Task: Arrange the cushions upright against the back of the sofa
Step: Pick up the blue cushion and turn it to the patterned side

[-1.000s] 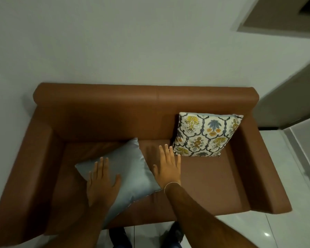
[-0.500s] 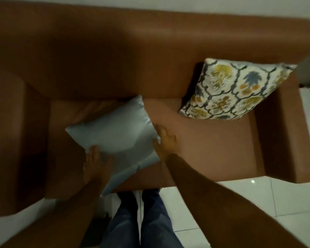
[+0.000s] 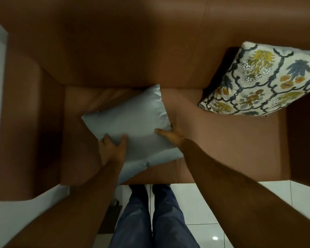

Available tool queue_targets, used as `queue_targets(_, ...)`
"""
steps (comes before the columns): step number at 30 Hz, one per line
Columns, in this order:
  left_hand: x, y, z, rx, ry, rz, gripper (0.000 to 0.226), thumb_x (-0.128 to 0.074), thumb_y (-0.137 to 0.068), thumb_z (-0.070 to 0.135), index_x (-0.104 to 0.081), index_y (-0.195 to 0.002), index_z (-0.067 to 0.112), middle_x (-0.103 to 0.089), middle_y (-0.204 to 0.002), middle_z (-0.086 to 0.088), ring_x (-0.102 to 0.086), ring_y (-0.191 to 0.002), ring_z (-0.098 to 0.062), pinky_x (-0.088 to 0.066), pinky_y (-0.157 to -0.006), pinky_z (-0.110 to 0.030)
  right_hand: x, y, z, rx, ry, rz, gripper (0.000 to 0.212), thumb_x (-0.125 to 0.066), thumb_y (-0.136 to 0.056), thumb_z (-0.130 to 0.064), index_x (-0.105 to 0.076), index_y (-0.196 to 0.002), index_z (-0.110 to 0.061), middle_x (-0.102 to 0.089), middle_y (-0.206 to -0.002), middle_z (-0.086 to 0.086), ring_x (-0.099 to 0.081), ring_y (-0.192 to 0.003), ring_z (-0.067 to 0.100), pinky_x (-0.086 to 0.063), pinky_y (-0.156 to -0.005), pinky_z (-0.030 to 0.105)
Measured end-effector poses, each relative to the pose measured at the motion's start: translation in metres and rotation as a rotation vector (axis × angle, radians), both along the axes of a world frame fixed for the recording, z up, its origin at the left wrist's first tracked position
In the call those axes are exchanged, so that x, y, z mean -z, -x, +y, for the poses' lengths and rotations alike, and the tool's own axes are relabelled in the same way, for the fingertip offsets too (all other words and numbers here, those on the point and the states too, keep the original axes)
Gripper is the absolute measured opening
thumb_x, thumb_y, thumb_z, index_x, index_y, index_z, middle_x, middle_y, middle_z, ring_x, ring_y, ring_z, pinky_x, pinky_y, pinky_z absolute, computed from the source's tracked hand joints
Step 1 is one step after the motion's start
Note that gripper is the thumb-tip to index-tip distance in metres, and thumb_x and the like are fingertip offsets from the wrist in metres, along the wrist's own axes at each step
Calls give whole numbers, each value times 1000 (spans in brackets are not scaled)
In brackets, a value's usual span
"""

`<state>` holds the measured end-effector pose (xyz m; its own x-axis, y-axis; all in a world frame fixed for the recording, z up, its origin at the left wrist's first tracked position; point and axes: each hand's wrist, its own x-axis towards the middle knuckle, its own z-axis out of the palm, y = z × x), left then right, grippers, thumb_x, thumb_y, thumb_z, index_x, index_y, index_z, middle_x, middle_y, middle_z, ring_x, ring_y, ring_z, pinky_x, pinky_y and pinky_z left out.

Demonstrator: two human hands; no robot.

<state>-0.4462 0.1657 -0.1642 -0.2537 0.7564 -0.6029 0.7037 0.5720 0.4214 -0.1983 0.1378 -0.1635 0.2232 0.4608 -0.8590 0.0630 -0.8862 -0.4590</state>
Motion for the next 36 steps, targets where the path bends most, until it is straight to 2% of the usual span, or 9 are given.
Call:
queue_targets(5, -36, -45, 12, 30, -15, -71, 110, -59, -81, 90, -34, -167, 27, -36, -170, -10, -48, -148, -42, -47, -117, -61, -30, 23, -3, -25, -118, 88, 55, -88, -71, -60, -73, -113, -28, -72, -107, -10, -70, -101, 17, -55, -80, 30)
queue_targets(10, -59, -81, 39, -39, 235, -35, 157, -73, -56, 97, 5, -173, 28, -14, -179, -18, -31, -158, -48, -38, -119, -68, -58, 48, -14, -123, -273, 63, 8, -68, -98, -18, -74, -97, -12, -55, -135, 5, -53, -126, 23, -44, -111, 42)
queue_targets(14, -67, -62, 57, 184, 242, 75, 157, -91, -64, 73, 20, -169, 36, -1, -180, -18, -33, -156, -52, -40, -119, -63, -81, 73, -22, 36, -335, 310, 26, -59, -98, 0, -73, -120, -5, -69, -117, 1, -65, -112, 22, -52, -106, 42)
queue_targets(18, -81, -30, 67, 348, 52, 56, 113, -89, -84, 47, -22, -171, 18, -46, -164, -25, -52, -145, -47, -43, -120, -55, -87, 103, -17, 119, -240, 428, 47, -54, -95, 9, -68, -138, -4, -69, -136, 13, -64, -126, 31, -53, -110, 43)
queue_targets(23, -103, 30, 74, 234, 29, -12, 94, -89, -77, 59, -44, -155, 33, -65, -141, -15, -63, -128, -47, -51, -97, -52, -76, 78, 1, 355, -142, 96, 26, -56, -103, -7, -79, -112, -1, -77, -100, 13, -68, -90, 20, -49, -61, 7)
queue_targets(26, -113, 70, 69, 145, -23, -154, 65, -92, -72, 48, -56, -125, 36, -67, -109, 6, -69, -114, -38, -52, -87, -44, -58, 59, -5, 377, -52, 69, 32, -65, -104, -18, -70, -129, 1, -71, -123, 20, -66, -120, 32, -44, -76, 19)
queue_targets(30, -127, 95, 57, 6, -14, -388, 51, -86, -71, 29, -70, -105, 63, -79, -110, 8, -77, -102, -17, -59, -78, -35, -51, 54, -25, 169, 118, 250, 82, -63, -95, -63, -39, -161, -21, -43, -160, 4, -38, -152, 29, -36, -112, 38)
queue_targets(34, -127, 89, 50, -69, 46, -582, 54, -78, -79, 12, -79, -108, 58, -84, -116, 12, -82, -102, -15, -67, -73, -32, -43, 41, -42, 196, 101, 482, 94, -58, -86, -73, -32, -163, -26, -48, -161, 4, -51, -143, 25, -37, -121, 43)
queue_targets(36, -131, 80, 53, -85, 62, -630, 50, -80, -84, 16, -78, -111, 59, -83, -118, 13, -82, -102, -13, -67, -71, -28, -44, 26, -51, 249, 67, 535, 82, -65, -86, -65, -45, -155, -26, -70, -137, -3, -70, -118, 17, -55, -102, 36)
